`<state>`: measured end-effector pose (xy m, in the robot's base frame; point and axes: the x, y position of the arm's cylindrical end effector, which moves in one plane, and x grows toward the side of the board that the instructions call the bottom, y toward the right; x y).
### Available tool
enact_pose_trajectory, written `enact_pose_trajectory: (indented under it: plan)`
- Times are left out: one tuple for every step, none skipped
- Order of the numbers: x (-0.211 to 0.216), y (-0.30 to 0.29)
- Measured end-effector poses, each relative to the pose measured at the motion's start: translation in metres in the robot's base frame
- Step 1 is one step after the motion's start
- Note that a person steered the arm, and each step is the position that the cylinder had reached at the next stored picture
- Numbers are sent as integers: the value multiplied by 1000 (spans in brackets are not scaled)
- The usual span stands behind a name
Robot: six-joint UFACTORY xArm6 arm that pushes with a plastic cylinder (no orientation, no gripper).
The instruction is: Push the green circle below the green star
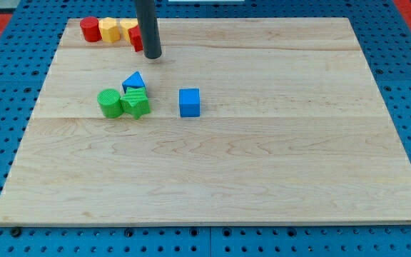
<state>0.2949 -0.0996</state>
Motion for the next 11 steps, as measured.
enact_pose_trajectory:
  plan:
    - [0, -2]
    - [0, -2]
    - [0, -2]
    - [2, -3]
    - [40, -40]
    - [72, -73]
    - [90, -34]
    - [110, -112]
    - [119, -122]
    - [138, -71]
    - [146, -40]
